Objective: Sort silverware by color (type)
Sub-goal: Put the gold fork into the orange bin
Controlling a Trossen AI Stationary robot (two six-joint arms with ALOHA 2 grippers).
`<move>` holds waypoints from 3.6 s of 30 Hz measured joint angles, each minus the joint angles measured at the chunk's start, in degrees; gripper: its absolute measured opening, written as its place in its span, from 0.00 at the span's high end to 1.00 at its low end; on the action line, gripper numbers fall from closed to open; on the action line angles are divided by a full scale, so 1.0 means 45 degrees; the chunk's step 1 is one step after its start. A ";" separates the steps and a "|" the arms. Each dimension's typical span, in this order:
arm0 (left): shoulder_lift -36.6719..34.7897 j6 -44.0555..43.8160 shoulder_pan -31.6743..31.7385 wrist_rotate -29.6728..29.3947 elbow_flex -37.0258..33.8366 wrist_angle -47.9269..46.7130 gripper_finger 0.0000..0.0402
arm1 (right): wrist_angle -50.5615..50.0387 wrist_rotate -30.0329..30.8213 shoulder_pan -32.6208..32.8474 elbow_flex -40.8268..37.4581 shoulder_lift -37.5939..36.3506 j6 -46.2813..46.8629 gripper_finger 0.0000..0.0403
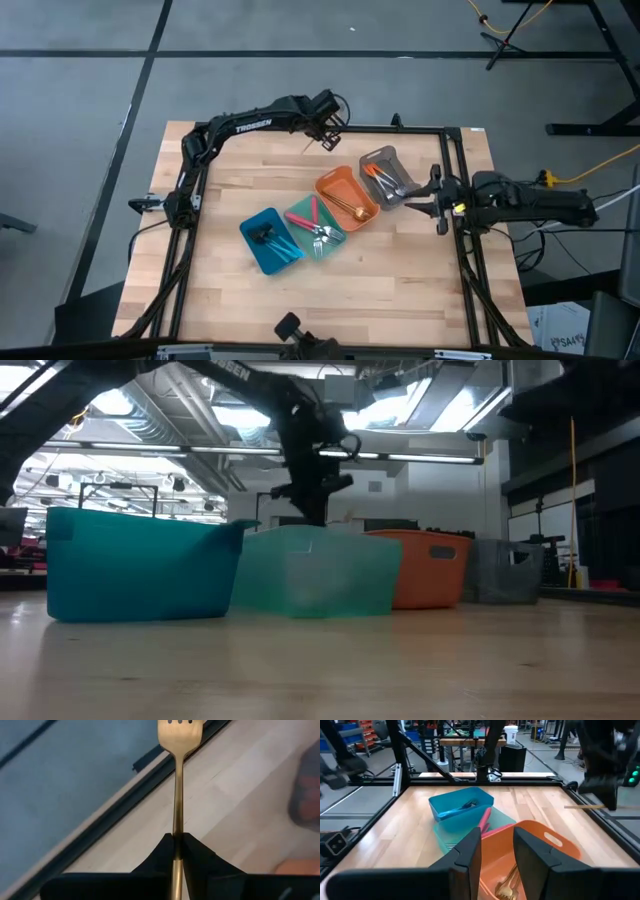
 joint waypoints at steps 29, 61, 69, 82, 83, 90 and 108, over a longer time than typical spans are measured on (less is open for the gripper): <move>-0.0057 0.3550 -0.2679 -0.2283 0.2067 -0.0757 0.96 | 0.1805 0.0107 0.0039 -0.3856 -0.4067 0.0408 0.74; -0.0086 0.9210 -0.5028 0.0263 0.1778 -0.1034 0.96 | 0.3290 0.0107 0.0039 -0.5010 -0.4060 0.0721 0.74; -0.0086 0.9342 -0.5059 0.0551 0.0515 -0.1024 0.96 | 0.3274 0.0107 0.0039 -0.5010 -0.4060 0.0826 0.74; -0.0081 1.2243 -0.5446 -0.0327 -0.1891 0.0334 0.95 | 0.3261 0.0107 0.0039 -0.5010 -0.4060 0.0844 0.74; -0.0081 1.2338 -0.5446 -0.0487 -0.2050 0.0424 0.94 | 0.3261 0.0107 0.0039 -0.5010 -0.4060 0.0844 0.74; -0.0084 1.2489 -0.5455 -0.0646 -0.2407 0.0660 0.94 | 0.3256 0.0107 0.0039 -0.5010 -0.4060 0.0841 0.74; -0.0081 1.2469 -0.5455 -0.0454 -0.2412 0.1230 0.82 | 0.3251 0.0104 0.0039 -0.5010 -0.4060 0.0841 0.74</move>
